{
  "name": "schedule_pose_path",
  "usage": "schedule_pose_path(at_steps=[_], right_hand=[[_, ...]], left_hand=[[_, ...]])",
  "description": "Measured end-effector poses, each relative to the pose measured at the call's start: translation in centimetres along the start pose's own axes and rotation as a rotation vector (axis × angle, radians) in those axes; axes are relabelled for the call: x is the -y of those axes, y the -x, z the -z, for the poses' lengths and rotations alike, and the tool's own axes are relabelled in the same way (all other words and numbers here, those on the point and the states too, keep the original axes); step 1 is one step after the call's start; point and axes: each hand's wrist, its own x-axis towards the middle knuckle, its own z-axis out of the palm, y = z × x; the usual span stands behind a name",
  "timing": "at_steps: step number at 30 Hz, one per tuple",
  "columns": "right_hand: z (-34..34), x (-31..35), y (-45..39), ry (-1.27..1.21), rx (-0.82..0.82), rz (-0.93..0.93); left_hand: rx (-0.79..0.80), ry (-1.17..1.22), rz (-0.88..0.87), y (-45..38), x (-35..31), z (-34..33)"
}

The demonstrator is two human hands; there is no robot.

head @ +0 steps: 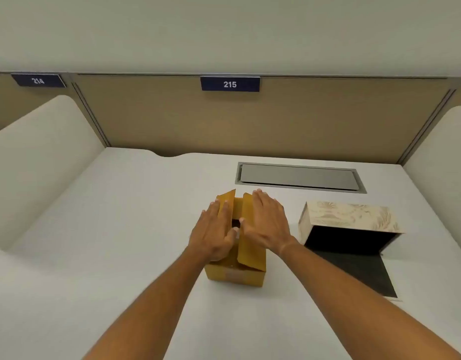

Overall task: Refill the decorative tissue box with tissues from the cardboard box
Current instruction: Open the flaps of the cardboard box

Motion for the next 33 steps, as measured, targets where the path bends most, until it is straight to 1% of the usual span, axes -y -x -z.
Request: schedule_pose_path(at_steps=[4, 11, 13, 16, 19, 21, 23, 26, 29, 31, 33], right_hand=[[-1.1, 0.3, -0.7, -0.065, 0.04, -0.034], [-2.0, 0.8, -1.5, -0.082, 0.08, -0.083], [-1.9, 1.2, -1.7, -0.115, 0.052, -0.093], [-1.2, 1.5, -1.7, -0.15, -0.047, -0.084], [-0.2, 1.2, -1.6, -0.163, -0.153, -0.053], [0.5, 0.5, -1.6, -0.144, -0.196, -0.036], [1.0, -0.5, -1.6, -0.074, -0.21, -0.022], [1.6, -1.9, -1.3, 0.043, -0.185, -0.026], [1.7, -2.7, -0.7, 0.08, -0.191, -0.04], [1.4, -3.0, -0.4, 0.101, -0.166, -0.093], [0.8, -3.2, 0.0, 0.119, -0.122, -0.16]], left_hand=[[0.011, 0.031, 0.018, 0.0, 0.2, -0.2], [0.052, 0.073, -0.026, -1.0, 0.5, -0.7], [0.04, 0.114, -0.035, -1.2, 0.8, -0.6], [0.003, 0.171, -0.044, -1.2, 1.5, -0.2], [-0.081, 0.185, -0.058, -1.2, 2.7, 0.7], [-0.103, 0.203, -0.053, -1.4, 3.6, 1.5], [-0.121, 0.207, -0.048, -1.4, 4.6, 2.3], [-0.123, 0.115, -0.035, -1.5, 6.1, 3.0], [-0.1, -0.033, -0.053, -1.5, 7.3, 2.8], [-0.056, -0.08, -0.05, -1.5, 7.6, 2.1], [0.008, -0.065, -0.024, -1.4, 7.9, 1.2]])
